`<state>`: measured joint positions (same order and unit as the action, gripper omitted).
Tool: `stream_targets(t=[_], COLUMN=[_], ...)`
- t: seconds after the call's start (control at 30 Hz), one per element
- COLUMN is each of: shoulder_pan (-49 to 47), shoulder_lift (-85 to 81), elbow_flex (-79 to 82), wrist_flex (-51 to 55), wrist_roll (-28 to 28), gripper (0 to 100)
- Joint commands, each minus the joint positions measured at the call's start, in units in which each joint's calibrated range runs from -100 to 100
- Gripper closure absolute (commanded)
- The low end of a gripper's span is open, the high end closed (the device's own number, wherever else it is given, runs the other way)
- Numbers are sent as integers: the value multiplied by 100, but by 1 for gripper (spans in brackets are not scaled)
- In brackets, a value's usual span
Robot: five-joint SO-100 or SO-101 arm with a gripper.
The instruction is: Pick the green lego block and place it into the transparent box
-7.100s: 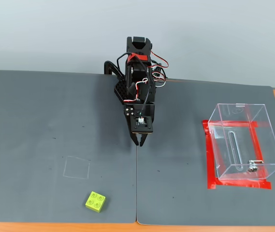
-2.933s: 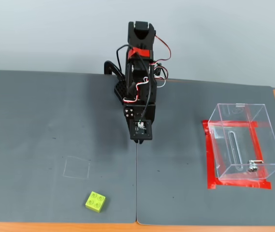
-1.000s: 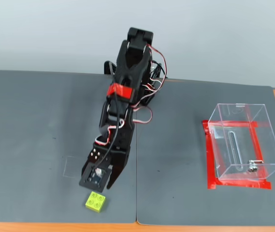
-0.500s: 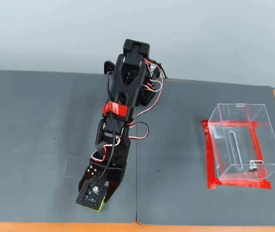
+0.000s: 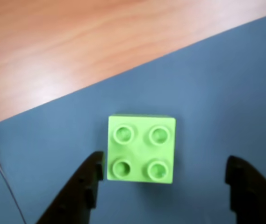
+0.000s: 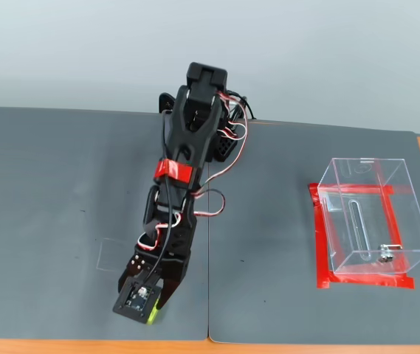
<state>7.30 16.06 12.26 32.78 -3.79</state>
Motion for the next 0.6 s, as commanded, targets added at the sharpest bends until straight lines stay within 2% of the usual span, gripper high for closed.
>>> stream_targets(t=[0.0, 0.57], shoulder_pan=[13, -62], shoulder_lift=[77, 552], elbow_flex=[-407, -860], wrist_flex=[-41, 20], wrist_roll=[-10, -10], gripper=[70, 68])
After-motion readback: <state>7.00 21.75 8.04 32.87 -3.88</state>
